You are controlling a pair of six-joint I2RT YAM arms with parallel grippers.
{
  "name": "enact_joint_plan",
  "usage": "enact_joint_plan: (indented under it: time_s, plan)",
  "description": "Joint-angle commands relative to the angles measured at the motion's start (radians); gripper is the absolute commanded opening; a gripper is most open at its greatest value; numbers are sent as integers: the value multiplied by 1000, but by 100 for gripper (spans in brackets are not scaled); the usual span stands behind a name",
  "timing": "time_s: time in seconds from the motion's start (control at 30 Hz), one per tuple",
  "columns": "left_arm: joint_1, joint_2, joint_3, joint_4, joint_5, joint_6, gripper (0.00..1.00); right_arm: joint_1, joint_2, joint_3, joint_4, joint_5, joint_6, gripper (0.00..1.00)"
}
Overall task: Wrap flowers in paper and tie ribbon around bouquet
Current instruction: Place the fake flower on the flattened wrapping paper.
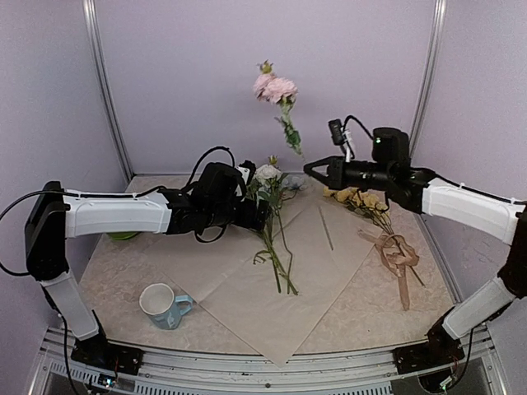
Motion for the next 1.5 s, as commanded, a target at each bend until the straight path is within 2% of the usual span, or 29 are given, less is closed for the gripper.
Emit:
enact_joint_plan:
  time_s: [0.0, 0.07, 0.27, 0.5, 0.57, 0.6, 0.63, 0.8, 0.9, 0.97, 1.0, 1.03, 1.13, 1.27, 1.47]
  plan:
    - [35, -56, -48, 36, 0, -63, 99, 131, 170, 25, 109, 22, 299, 0]
    - [48, -70, -70, 41, 2, -80, 99, 161, 241, 25, 144, 80, 356, 0]
    - [64, -91, -101, 41, 2, -80, 99, 223, 450, 85, 144, 199, 391, 0]
    - [67, -87, -105, 46, 2, -75, 99, 229, 551, 106, 89, 271, 385, 0]
    - [68, -83, -104, 44, 1, -72, 99, 229, 539, 117, 51, 281, 352, 28]
    - [69, -81, -103, 44, -1, -71, 99, 229, 526, 118, 35, 295, 333, 39]
    - [70, -79, -103, 44, -2, -71, 99, 229, 508, 116, 18, 316, 314, 46]
    - [71, -70, -99, 41, -1, -70, 99, 212, 359, 68, -48, 455, 198, 60]
    - [70, -67, -99, 39, 1, -69, 99, 135, 257, 18, -100, 505, 144, 66]
    - [70, -68, -100, 38, 0, -67, 99, 28, 216, -7, -159, 469, 103, 83]
    - [70, -69, -100, 39, -1, -66, 99, -26, 219, 2, -223, 451, 91, 97]
    - [70, -68, -100, 39, -1, -65, 99, -84, 236, 39, -319, 458, 58, 100]
    - [69, -67, -99, 41, -1, -62, 99, -207, 325, 138, -574, 513, -74, 100]
    - [67, -62, -94, 39, -4, -61, 99, -301, 414, 197, -663, 630, -203, 98]
    - [63, -61, -94, 27, -9, -61, 99, -419, 536, 322, -786, 578, -215, 95]
